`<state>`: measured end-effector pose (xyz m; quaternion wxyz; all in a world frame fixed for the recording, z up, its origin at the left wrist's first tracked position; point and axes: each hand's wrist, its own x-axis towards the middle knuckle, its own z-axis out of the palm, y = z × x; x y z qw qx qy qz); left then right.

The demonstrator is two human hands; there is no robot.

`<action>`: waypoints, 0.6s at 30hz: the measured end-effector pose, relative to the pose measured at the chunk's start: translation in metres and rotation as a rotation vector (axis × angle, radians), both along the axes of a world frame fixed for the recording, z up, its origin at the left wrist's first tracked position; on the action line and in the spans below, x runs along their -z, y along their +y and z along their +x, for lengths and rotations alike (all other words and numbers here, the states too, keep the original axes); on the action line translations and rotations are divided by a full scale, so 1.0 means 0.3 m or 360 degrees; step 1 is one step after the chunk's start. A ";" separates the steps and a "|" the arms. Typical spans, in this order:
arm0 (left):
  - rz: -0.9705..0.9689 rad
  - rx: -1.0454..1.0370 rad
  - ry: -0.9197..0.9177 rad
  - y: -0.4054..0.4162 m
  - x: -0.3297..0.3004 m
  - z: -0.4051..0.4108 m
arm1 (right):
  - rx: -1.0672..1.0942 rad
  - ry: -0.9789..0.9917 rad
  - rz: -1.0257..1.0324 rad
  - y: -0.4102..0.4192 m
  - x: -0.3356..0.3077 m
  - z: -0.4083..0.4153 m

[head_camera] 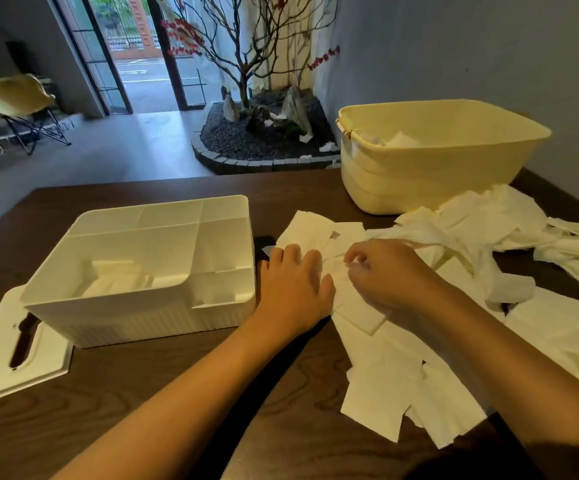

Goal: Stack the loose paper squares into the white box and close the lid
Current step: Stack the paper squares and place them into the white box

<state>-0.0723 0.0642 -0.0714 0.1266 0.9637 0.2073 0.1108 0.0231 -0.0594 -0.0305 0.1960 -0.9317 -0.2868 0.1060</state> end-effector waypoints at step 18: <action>-0.0408 -0.0335 -0.0559 0.081 0.046 0.083 | -0.0045 0.0130 0.0577 0.132 0.103 0.041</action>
